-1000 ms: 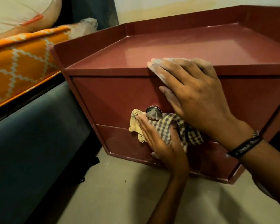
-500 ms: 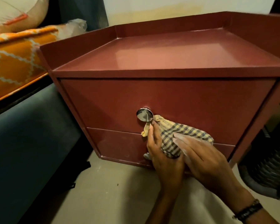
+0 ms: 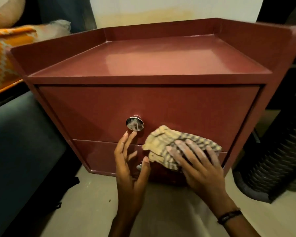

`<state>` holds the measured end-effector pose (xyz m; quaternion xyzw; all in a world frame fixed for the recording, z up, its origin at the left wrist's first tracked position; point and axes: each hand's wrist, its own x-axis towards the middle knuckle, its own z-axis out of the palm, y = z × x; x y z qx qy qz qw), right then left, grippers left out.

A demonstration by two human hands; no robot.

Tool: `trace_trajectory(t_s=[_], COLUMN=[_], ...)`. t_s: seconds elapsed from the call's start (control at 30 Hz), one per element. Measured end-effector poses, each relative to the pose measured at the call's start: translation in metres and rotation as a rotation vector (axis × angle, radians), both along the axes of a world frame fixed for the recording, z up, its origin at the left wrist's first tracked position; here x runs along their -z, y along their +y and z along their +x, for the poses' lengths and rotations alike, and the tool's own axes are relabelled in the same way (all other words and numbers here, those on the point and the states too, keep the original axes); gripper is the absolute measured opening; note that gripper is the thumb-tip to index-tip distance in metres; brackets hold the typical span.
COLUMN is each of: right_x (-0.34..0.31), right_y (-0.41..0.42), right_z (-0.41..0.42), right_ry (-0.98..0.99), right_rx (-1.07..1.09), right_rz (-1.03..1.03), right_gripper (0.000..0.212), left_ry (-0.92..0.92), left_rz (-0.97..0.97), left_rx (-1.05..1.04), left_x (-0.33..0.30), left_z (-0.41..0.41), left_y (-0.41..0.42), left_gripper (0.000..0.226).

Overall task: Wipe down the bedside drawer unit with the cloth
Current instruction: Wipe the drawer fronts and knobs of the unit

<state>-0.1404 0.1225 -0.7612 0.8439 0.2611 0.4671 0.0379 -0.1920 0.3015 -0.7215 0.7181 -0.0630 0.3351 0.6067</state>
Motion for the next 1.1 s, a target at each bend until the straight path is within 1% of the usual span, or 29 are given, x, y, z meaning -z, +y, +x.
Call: trace_trajectory(t_s=[0.07,0.13,0.2,0.27,0.3,0.37,0.43,0.47,0.53,0.6,0.63,0.7,0.83,0.9,0.97,1.1], right_x=[0.005,-0.009,-0.032,-0.048,-0.050,-0.043,-0.033,-0.035,-0.052,-0.082,-0.096,-0.117,-0.140,-0.151,-0.149,-0.104], right_y=[-0.023,-0.025,-0.008,0.014,0.021,0.025,0.018,0.016,0.021,0.036,0.043,0.051,0.057,0.054,0.043,0.011], right_z=[-0.007,-0.007,0.000,0.008,0.011,0.014,0.016,0.016,0.019,0.024,0.027,0.032,0.038,0.042,0.042,0.038], right_ry=[-0.047,-0.089,-0.129,-0.117,-0.107,-0.086,-0.107,-0.128,-0.182,-0.217,-0.223,-0.227,-0.224,-0.208,-0.199,-0.217], right_rx=[0.106,0.170,0.165,0.080,0.023,-0.040,0.011,0.039,0.059,0.017,-0.022,-0.107,-0.280,-0.364,-0.403,-0.378], right_rz=[0.070,0.181,0.268,0.293,0.259,0.094,-0.079,-0.116,-0.057,0.032,0.044,0.006,-0.127,-0.175,-0.180,-0.165], right_gripper=[0.058,0.062,0.062,0.056,0.053,0.057,0.063,0.064,0.064,0.060,0.058,0.053,0.030,0.024,0.022,0.022], left_ry=[-0.008,-0.002,0.018,0.032,0.033,0.021,0.022,0.021,0.031,0.037,0.041,0.054,0.085,0.082,0.073,0.062], left_rz=[-0.008,-0.047,-0.113,-0.169,-0.170,-0.141,-0.122,-0.121,-0.113,-0.110,-0.110,-0.129,-0.180,-0.186,-0.178,-0.156], left_rx=[-0.012,-0.045,-0.056,-0.067,-0.073,-0.073,-0.077,-0.069,-0.048,-0.029,-0.027,-0.032,-0.036,-0.031,-0.010,-0.019], left_x=[-0.002,-0.006,-0.015,-0.024,-0.027,-0.031,-0.034,-0.035,-0.037,-0.039,-0.039,-0.038,-0.037,-0.038,-0.040,-0.041], left_z=[0.000,0.004,0.007,0.011,0.013,0.014,0.014,0.013,0.012,0.012,0.013,0.014,0.014,0.013,0.010,0.005], left_y=[0.003,0.003,0.002,0.003,0.004,0.008,0.013,0.015,0.018,0.021,0.021,0.024,0.027,0.027,0.030,0.040], left_gripper=[0.061,0.059,0.058,0.057,0.055,0.049,0.045,0.044,0.043,0.042,0.041,0.039,0.039,0.040,0.039,0.039])
